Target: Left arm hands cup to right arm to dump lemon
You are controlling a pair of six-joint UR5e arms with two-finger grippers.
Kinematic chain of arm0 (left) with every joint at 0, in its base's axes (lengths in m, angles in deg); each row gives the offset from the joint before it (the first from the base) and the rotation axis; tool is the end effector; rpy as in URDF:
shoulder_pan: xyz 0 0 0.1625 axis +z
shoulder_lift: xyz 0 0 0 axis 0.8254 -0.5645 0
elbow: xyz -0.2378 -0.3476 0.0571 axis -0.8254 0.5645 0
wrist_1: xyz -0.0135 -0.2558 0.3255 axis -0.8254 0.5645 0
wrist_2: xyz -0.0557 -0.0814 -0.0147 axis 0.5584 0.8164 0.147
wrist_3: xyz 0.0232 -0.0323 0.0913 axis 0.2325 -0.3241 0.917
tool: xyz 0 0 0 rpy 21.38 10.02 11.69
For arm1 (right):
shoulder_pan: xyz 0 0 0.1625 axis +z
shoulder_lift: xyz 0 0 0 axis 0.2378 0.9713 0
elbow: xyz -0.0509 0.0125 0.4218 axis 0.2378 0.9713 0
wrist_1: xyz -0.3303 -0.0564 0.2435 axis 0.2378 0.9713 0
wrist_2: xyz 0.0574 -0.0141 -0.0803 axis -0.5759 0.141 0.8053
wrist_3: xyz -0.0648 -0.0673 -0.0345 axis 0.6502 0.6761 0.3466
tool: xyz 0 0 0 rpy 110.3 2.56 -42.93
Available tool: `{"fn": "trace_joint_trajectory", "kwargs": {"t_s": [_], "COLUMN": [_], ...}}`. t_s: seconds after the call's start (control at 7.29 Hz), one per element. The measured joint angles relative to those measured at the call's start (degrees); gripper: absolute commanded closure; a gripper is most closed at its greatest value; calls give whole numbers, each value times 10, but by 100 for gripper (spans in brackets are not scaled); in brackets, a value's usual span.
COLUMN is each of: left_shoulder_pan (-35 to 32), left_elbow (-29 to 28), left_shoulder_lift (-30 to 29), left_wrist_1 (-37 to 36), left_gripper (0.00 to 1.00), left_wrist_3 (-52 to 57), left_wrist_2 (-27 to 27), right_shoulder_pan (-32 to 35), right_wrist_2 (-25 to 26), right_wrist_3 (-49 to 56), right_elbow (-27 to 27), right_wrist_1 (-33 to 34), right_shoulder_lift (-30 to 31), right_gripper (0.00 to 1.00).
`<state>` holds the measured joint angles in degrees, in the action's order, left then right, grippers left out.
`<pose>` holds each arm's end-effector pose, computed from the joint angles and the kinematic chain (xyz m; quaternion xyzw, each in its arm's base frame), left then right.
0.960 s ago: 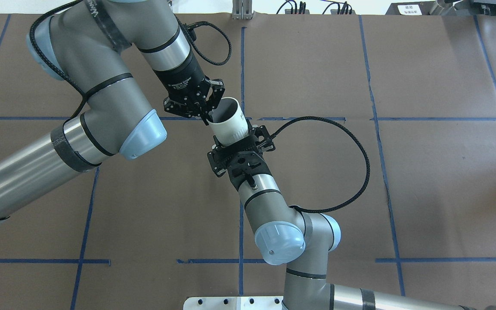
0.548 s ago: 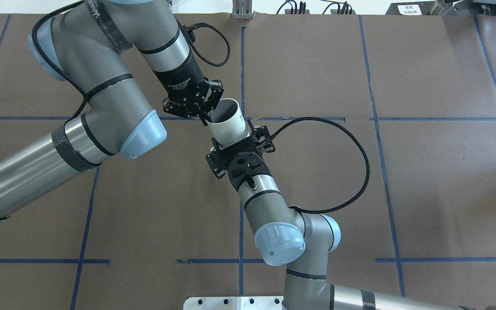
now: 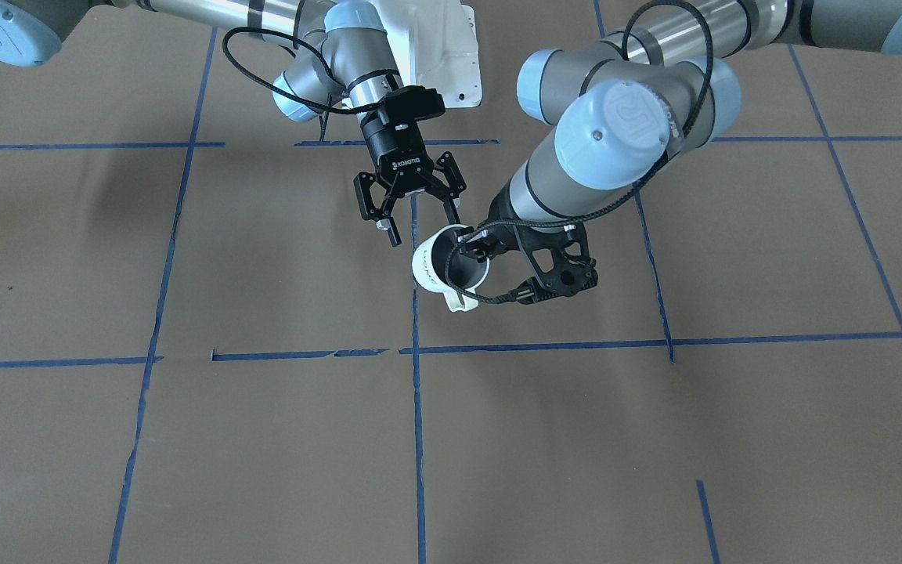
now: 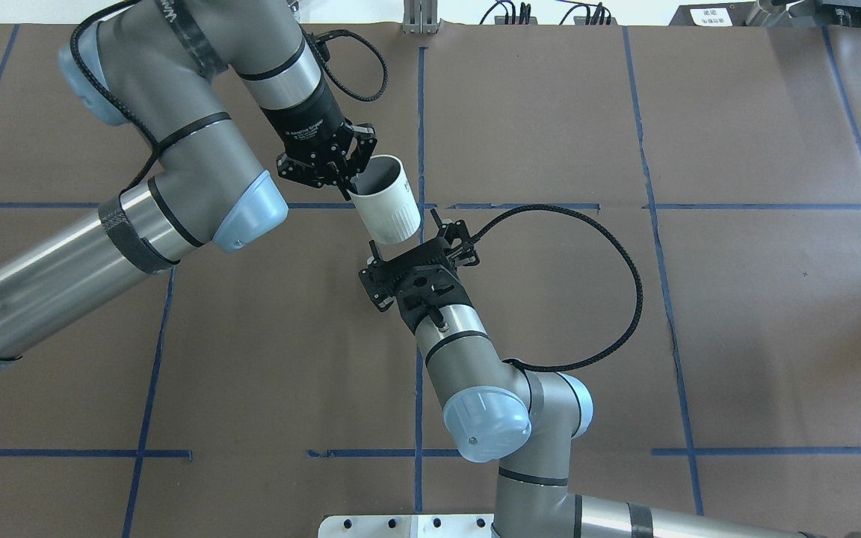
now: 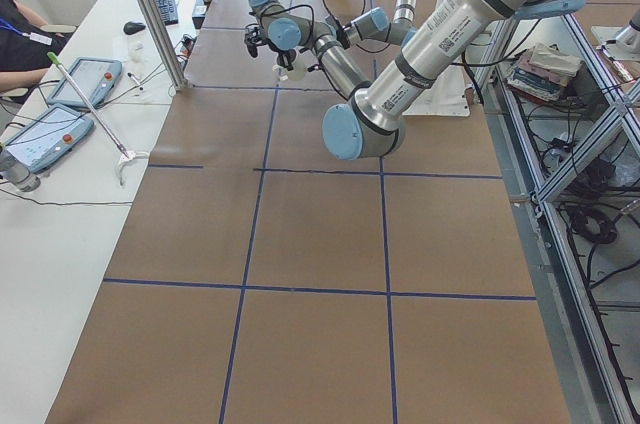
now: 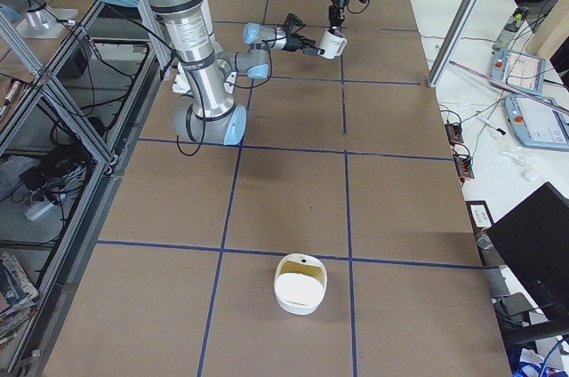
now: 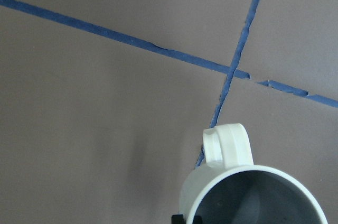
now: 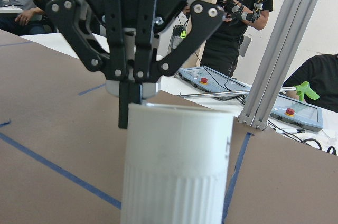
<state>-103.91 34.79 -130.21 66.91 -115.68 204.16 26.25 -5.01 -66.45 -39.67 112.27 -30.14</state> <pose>0.4407 -0.5863 0.1710 -0.1237 0.4831 -0.0918 0.8619 -0.6061 -0.3481 0.2043 0.6012 -0.3222 0.0007 0.7312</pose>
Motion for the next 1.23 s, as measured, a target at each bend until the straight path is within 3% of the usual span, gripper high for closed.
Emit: {"fn": "trace_joint_trajectory", "kwargs": {"t_s": [0.41, 0.69, 0.96, 1.23], "left_shoulder_pan": [-60, -93, -130, -161], "left_elbow": [-30, -12, 31, 85], "left_shoulder_lift": [8, 63, 140, 218], "left_wrist_1": [9, 7, 6, 6], "left_gripper": [100, 100, 100, 100], "left_wrist_3": [59, 135, 234, 313], "left_wrist_2": [2, 10, 12, 8], "right_shoulder_pan": [0, 14, 64, 128], "right_wrist_2": [-1, -18, -112, -232], "right_wrist_3": [3, 2, -21, -61], "right_elbow": [-3, -13, -17, -37], "right_wrist_1": [0, 3, 51, 161], "right_shoulder_lift": [1, -6, -10, -9], "right_gripper": [0, 0, 0, 0]}}
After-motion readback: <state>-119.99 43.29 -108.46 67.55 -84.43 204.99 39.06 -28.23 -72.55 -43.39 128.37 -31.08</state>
